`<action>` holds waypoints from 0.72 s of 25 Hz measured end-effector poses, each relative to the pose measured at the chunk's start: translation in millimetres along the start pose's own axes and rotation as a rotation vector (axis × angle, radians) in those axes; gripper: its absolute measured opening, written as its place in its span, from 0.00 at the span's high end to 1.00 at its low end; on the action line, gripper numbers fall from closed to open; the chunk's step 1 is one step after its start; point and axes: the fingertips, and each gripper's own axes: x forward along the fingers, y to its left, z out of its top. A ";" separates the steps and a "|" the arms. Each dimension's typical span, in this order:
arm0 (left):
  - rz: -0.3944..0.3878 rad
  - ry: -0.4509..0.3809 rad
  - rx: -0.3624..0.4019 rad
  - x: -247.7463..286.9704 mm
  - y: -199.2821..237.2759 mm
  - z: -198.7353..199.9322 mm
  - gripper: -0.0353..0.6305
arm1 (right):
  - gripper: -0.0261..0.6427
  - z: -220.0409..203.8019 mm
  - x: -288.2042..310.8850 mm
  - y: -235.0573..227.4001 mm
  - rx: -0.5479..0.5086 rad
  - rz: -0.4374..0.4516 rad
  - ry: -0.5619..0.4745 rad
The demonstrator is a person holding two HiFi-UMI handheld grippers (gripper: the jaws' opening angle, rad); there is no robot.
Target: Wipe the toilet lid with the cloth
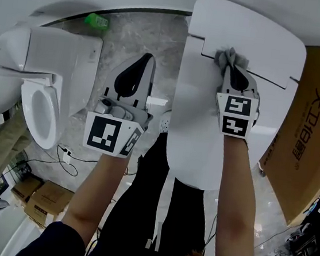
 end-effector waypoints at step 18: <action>0.007 0.012 0.008 -4.3 14.8 -3.6 0.92 | 0.92 19.5 9.2 85.6 -0.162 0.244 -0.011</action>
